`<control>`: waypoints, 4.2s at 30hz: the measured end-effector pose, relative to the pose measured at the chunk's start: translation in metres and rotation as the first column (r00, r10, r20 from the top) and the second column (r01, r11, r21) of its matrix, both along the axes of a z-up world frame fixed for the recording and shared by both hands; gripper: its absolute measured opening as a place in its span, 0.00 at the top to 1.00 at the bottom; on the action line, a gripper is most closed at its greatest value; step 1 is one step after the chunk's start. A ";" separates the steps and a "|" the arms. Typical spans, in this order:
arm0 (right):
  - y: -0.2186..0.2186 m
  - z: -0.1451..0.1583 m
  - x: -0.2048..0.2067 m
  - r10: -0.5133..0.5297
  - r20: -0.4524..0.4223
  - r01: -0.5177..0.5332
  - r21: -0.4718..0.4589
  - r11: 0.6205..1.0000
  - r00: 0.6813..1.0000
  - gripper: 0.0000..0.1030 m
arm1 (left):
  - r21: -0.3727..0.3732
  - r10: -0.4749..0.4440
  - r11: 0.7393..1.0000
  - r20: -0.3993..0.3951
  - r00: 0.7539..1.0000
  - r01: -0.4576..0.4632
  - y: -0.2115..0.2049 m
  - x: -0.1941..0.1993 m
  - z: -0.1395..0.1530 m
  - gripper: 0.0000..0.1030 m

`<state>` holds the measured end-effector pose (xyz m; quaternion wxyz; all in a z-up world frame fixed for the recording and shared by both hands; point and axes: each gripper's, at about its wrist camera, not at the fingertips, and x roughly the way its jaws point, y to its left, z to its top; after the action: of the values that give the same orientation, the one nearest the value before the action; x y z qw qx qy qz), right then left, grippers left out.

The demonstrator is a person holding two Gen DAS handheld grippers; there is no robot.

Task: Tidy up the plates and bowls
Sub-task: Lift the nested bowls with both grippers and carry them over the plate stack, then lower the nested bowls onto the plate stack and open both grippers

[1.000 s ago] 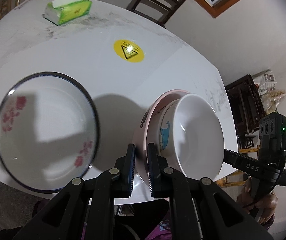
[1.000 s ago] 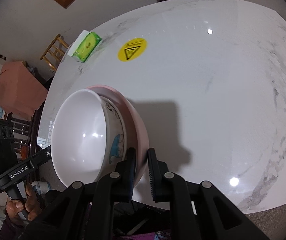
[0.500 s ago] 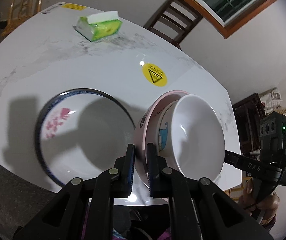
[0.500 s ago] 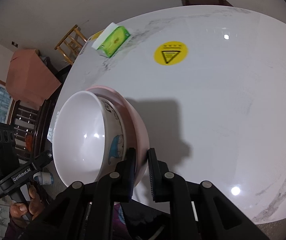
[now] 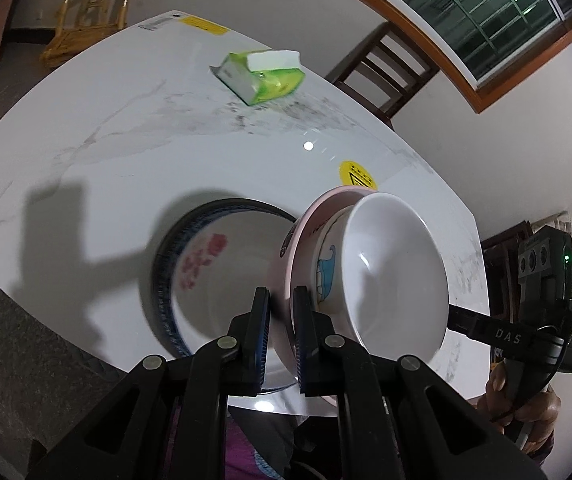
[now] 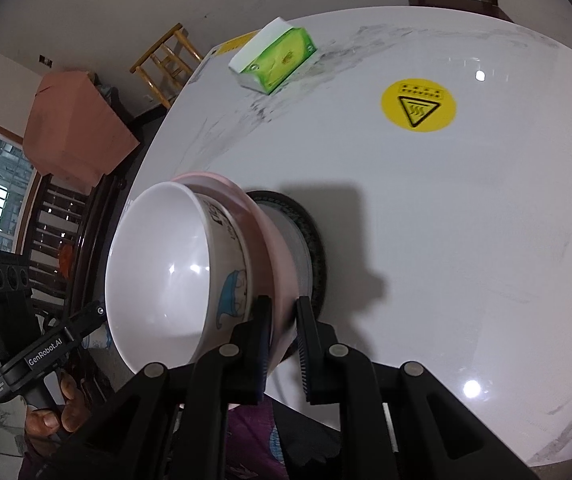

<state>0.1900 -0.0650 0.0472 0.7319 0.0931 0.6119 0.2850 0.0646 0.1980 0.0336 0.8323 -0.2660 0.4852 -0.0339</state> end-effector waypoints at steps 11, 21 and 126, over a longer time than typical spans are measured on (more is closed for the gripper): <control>0.021 -0.007 0.001 0.024 -0.017 -0.025 -0.025 0.999 1.000 0.88 | -0.005 0.017 1.000 -0.008 1.000 -0.017 0.015 -0.008 -0.010 0.93; 0.030 -0.016 0.002 0.032 -0.034 -0.033 -0.035 0.999 0.999 0.88 | 0.015 0.019 1.000 -0.009 1.000 -0.019 0.021 -0.009 -0.018 0.93; -0.096 -0.034 -0.118 -0.391 0.408 0.342 0.191 0.920 0.825 0.82 | 0.578 -0.094 0.791 0.441 0.893 -0.202 -0.065 -0.080 0.004 0.00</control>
<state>0.0716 -0.1608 0.0131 0.8852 0.1823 0.3856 0.1857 -0.0151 0.1330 0.0380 0.9621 0.0173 0.2574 0.0886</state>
